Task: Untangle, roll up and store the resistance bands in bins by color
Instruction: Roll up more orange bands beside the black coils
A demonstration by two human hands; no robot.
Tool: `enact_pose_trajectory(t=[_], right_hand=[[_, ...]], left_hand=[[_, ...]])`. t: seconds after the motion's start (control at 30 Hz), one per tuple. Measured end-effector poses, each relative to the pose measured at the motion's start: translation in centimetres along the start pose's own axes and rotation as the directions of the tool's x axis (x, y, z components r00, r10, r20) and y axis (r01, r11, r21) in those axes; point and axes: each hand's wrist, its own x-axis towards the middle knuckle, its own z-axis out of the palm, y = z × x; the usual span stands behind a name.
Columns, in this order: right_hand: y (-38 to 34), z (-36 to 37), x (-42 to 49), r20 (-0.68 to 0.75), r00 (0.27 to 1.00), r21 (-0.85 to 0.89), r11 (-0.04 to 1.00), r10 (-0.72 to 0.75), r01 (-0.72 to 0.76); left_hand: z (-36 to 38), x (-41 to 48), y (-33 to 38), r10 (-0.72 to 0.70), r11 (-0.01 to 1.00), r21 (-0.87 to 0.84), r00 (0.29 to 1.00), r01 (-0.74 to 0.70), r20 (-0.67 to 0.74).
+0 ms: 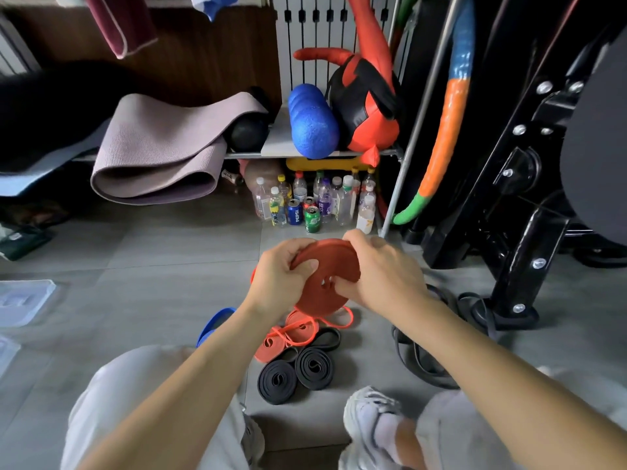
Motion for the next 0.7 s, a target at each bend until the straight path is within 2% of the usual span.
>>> enact_pose_trajectory(t=[0.23,0.37,0.47,0.6,0.7], right_hand=[[-0.6,0.3,5.5,-0.007,0.999,-0.096,0.994,-0.047,0.047],[0.0,2.0,9.0,0.15,0.987,-0.078,0.995,-0.051,0.063],[1.5,6.5,10.5,0.228,0.973,-0.088,0.994,-0.039,0.06],[4.2,15.7,11.6,0.332,0.943,-0.051,0.999,0.023,-0.006],[5.3,21.4,11.0,0.432,0.901,-0.025,0.999,0.048,-0.041]], left_hand=[[-2.3,5.8,0.5,-0.019,0.997,0.07,0.996,0.013,0.087],[-2.4,9.4,-1.4,-0.149,0.989,0.033,0.98,0.145,0.135],[-0.9,11.5,-6.1,-0.292,0.955,0.004,0.936,0.297,0.196],[1.9,13.9,-14.4,-0.398,0.917,0.079,0.878,0.391,0.265],[3.1,13.9,-20.2,-0.518,0.847,0.052,0.799,0.529,0.307]])
